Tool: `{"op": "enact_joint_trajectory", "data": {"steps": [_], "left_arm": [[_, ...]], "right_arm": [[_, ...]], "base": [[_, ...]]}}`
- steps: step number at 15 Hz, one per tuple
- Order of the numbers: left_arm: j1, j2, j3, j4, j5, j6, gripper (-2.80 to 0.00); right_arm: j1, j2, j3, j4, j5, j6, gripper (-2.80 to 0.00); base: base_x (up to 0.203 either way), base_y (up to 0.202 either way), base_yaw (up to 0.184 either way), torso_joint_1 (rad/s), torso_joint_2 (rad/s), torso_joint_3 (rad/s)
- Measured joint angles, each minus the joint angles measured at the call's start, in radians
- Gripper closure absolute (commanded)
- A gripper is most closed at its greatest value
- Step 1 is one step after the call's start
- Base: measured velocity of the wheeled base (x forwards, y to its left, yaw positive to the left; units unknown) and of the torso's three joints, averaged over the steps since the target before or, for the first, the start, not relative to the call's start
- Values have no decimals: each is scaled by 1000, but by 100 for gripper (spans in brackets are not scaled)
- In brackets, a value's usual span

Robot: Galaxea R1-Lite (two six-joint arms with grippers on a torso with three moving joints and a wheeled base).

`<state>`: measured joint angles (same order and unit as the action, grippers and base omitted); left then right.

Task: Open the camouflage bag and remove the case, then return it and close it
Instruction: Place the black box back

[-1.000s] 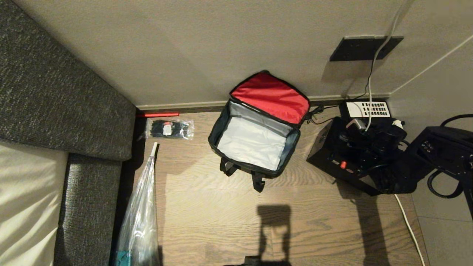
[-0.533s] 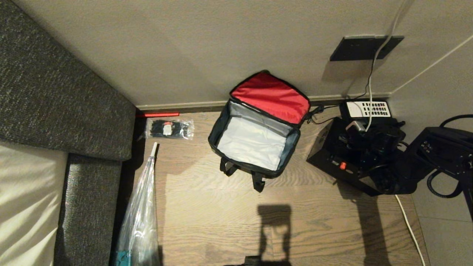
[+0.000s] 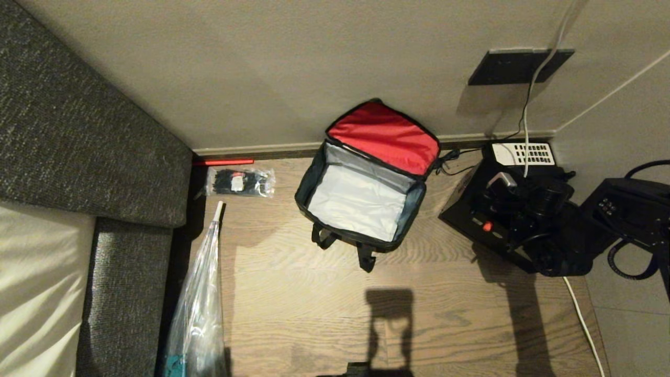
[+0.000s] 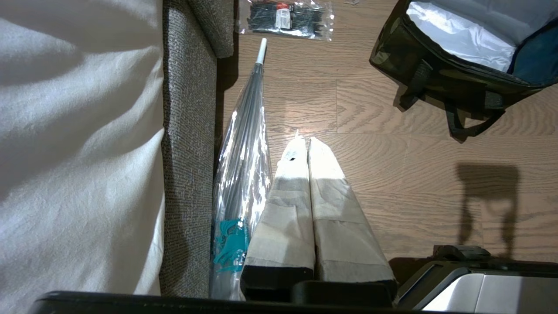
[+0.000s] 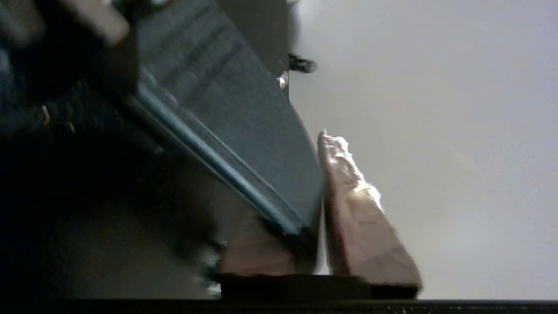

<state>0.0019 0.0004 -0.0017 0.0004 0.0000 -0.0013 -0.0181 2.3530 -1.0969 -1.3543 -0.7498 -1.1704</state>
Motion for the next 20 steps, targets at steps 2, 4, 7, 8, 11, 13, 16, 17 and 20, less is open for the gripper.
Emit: {"op": "enact_joint_trajectory", "data": {"steps": [2,4,7,8,11,13,16,17,20], "left_arm": [[0,0,0,0,0,0,0],[2,0,0,0,0,0,0],[0,0,0,0,0,0,0],[1,0,0,0,0,0,0],[0,0,0,0,0,0,0],[0,0,0,0,0,0,0],[1,0,0,0,0,0,0],[2,0,0,0,0,0,0],[1,0,0,0,0,0,0]], "right_arm": [[6,-44,24,46,-6,0,0],[21,-98,39,87,-6,-3,0],[48,-207,80,211,-9,1,0],[54,-249,99,260,-7,3,0],[61,-372,162,340,-11,3,0],[99,-464,199,386,-52,2,0],[178,-574,218,417,-167,0,0],[192,-599,216,416,-180,-2,0],[220,-645,184,427,-181,-9,0]], "base": [[0,0,0,0,0,0],[0,0,0,0,0,0],[0,0,0,0,0,0],[0,0,0,0,0,0],[0,0,0,0,0,0],[0,0,0,0,0,0],[0,0,0,0,0,0],[0,0,0,0,0,0],[0,0,0,0,0,0]]}}
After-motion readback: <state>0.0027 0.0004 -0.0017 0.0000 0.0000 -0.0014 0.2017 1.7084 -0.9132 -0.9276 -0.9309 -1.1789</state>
